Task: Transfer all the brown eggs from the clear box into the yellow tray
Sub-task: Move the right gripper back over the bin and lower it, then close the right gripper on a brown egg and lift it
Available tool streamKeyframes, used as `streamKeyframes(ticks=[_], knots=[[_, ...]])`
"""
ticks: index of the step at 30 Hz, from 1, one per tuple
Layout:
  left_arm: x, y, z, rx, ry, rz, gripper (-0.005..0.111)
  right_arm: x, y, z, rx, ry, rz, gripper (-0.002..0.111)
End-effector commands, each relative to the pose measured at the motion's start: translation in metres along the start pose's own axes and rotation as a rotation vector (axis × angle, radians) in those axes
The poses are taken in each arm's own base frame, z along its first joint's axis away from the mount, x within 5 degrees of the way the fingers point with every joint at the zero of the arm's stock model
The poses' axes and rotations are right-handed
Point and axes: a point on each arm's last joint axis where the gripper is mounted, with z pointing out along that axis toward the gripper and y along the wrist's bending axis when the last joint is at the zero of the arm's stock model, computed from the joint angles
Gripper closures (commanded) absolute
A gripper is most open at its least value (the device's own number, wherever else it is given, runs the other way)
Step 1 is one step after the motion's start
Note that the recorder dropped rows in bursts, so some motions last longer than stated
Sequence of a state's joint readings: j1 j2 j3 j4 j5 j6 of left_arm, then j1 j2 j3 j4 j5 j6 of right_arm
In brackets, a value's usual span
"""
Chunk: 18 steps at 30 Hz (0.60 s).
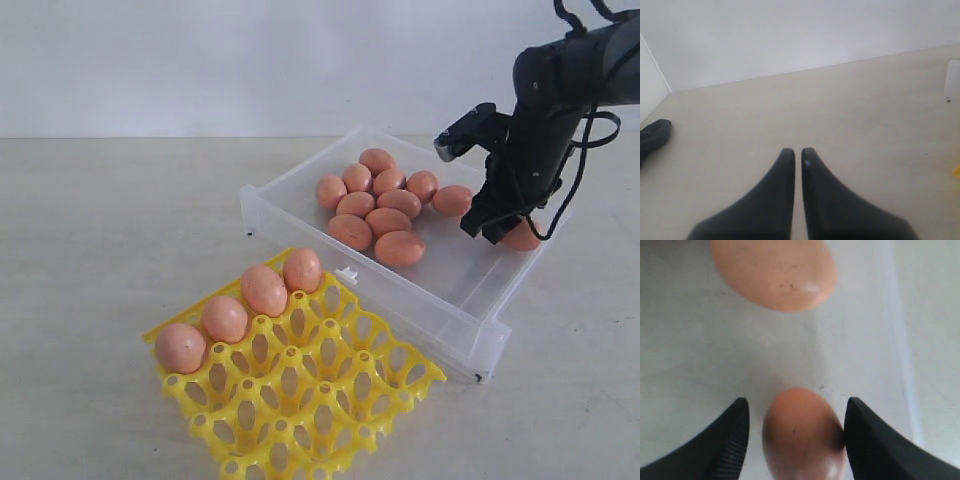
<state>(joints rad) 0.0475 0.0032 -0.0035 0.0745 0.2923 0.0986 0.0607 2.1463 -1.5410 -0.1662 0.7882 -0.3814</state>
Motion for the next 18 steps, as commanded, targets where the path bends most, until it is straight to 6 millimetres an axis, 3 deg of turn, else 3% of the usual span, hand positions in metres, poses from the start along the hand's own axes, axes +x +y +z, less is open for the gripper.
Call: streamKeyframes(ticks=[1,10,12,15,18], knots=[[0.001,-0.0001,0.0001,-0.002,0.001,-0.003,0.103,0.0002,0.0015,0.0043,-0.003,0.005,0.012,0.06],[0.001,-0.0001,0.0001,-0.002,0.001,-0.003,0.103,0.0019,0.0022,0.0043,-0.01,0.024,0.041,0.063],[0.001,-0.0001,0.0001,-0.002,0.001,-0.003,0.103,0.0026,0.0025,0.0042,-0.013,0.032,0.054,0.077],[0.001,-0.0001,0.0001,-0.002,0.001,-0.003,0.103,0.0034,0.0028,0.0042,-0.016,0.041,0.082,0.109],[0.001,-0.0001,0.0001,-0.002,0.001,-0.003,0.103,0.0033,0.0031,0.0042,-0.018,0.04,0.094,0.108]])
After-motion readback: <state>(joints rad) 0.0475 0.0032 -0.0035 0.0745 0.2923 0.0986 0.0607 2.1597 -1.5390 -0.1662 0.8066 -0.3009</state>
